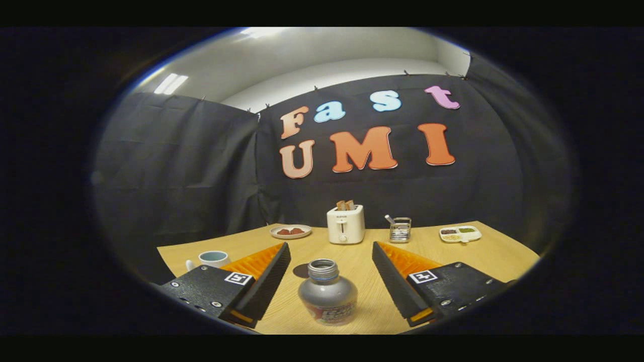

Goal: Take the bottle from table, then pour the juice into the cup, finally place the bottle on the coaster

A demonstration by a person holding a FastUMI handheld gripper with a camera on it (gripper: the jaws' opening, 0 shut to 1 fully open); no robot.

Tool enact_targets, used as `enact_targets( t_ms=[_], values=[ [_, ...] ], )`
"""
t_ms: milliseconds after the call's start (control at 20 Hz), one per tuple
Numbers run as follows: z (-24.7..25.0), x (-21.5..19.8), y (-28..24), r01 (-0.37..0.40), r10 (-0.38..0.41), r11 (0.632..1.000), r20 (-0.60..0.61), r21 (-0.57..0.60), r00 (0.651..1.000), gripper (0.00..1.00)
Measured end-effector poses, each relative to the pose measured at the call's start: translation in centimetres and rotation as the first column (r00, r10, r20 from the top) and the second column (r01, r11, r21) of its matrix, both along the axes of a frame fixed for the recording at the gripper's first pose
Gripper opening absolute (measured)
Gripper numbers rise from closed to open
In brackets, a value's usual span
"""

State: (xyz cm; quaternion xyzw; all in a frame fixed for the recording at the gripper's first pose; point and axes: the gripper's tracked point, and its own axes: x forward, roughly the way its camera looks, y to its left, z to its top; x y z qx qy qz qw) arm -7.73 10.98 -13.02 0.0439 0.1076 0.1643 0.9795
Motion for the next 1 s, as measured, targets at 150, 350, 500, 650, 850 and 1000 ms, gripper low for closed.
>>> enact_targets(
  t_ms=[150, 350, 500, 650, 850, 1000],
  values=[
    [-2.2, -0.5, 0.2, -0.014, 0.013, 1.0, -0.05, -0.012, 0.999, 0.97],
    [-4.5, -1.3, 0.0, -0.011, 0.01, 1.0, -0.119, -0.01, 0.993, 0.97],
    [-6.2, -1.8, 0.2, -0.019, 0.016, 1.0, -0.157, -0.018, 0.988, 0.97],
    [-7.5, -1.9, 0.1, -0.023, 0.016, 0.999, -0.19, -0.035, 0.982, 0.98],
    [-9.4, -2.3, 0.0, -0.015, 0.006, 0.999, -0.239, -0.039, 0.971, 0.97],
    [-10.7, -2.6, -0.4, -0.01, -0.005, 0.999, -0.273, -0.052, 0.962, 0.97]
  ],
)
